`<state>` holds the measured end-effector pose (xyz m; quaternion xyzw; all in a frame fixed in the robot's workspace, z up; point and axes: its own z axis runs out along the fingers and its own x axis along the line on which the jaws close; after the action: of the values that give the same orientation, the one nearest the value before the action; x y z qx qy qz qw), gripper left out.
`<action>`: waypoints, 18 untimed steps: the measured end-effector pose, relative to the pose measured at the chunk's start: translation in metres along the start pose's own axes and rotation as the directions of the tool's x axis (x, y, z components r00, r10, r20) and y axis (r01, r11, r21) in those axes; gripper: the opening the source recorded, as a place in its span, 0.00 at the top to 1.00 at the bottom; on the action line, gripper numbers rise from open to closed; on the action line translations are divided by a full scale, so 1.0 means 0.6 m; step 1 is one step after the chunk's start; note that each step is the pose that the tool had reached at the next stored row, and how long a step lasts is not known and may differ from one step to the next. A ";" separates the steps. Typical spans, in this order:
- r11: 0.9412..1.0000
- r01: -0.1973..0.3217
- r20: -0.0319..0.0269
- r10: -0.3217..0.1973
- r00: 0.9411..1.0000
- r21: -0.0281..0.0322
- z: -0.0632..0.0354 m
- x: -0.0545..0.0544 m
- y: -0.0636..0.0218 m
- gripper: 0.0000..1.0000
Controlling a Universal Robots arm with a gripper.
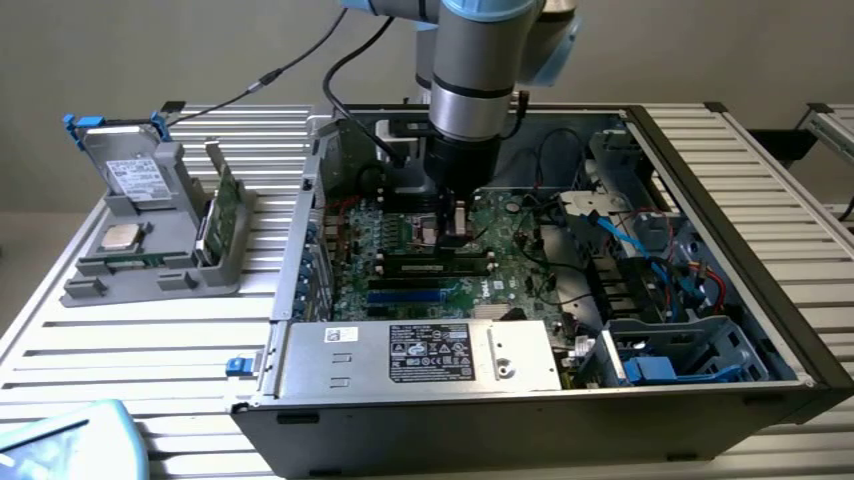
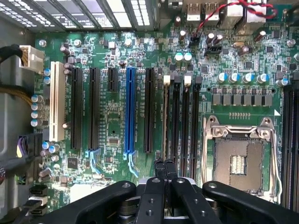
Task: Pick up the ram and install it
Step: 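Press down the ram until it locks into place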
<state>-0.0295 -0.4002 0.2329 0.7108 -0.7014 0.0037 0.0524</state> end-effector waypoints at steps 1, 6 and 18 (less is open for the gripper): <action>1.000 0.000 0.000 0.000 1.000 0.000 0.000 0.000 0.003 0.89; 1.000 0.000 0.001 0.000 1.000 0.000 0.002 0.000 0.010 0.89; 1.000 0.000 0.000 0.000 1.000 0.000 0.013 -0.001 0.013 0.89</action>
<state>-0.0378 -0.4002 0.2260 0.7109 -0.7014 0.0035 0.0524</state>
